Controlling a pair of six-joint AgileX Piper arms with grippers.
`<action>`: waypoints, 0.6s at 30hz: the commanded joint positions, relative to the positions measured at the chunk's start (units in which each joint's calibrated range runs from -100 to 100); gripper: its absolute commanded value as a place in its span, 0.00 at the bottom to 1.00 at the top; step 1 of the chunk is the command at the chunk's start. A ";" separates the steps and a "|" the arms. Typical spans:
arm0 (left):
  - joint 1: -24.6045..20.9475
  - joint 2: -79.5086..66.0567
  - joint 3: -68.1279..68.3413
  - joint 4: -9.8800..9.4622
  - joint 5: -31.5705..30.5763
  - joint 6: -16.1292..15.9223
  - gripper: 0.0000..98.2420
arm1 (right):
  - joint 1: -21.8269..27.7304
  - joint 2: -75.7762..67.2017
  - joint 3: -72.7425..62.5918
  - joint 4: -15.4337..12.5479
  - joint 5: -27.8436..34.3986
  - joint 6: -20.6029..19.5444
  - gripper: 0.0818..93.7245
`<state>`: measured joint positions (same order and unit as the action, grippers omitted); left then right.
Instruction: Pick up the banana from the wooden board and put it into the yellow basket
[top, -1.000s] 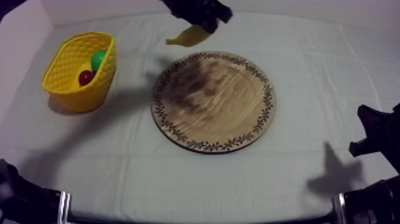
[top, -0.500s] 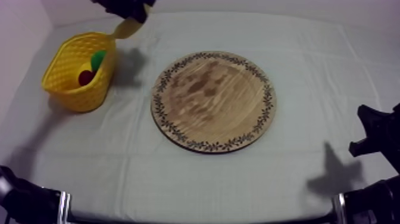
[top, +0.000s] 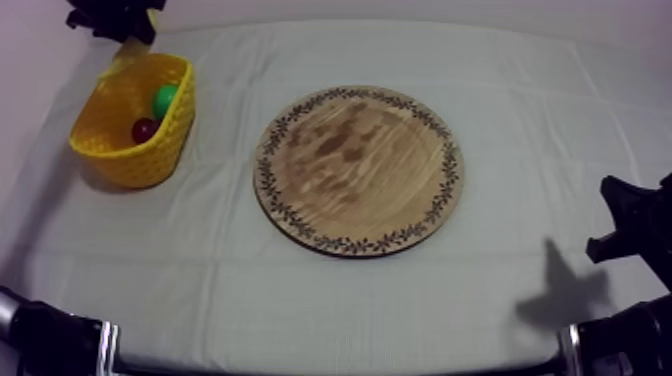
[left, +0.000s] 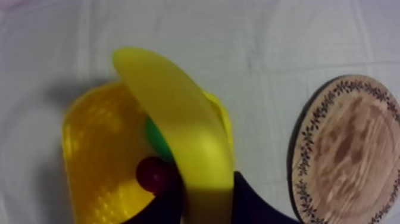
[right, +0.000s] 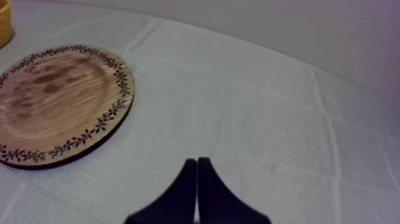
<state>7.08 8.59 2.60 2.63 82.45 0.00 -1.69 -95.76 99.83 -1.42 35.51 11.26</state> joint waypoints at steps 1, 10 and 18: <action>-0.93 -0.35 0.34 0.00 0.07 -0.12 0.12 | 0.00 0.00 0.05 -0.02 -0.02 0.00 0.00; -2.06 0.56 3.28 0.15 -0.42 0.54 0.13 | 0.00 0.00 0.05 -0.02 -0.02 0.00 0.00; -3.02 7.18 4.49 0.03 -1.61 0.09 0.13 | 0.00 0.00 0.05 -0.02 -0.02 0.00 0.00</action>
<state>4.08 14.58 7.00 2.77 81.00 0.00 -1.69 -95.76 99.83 -1.42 35.51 11.26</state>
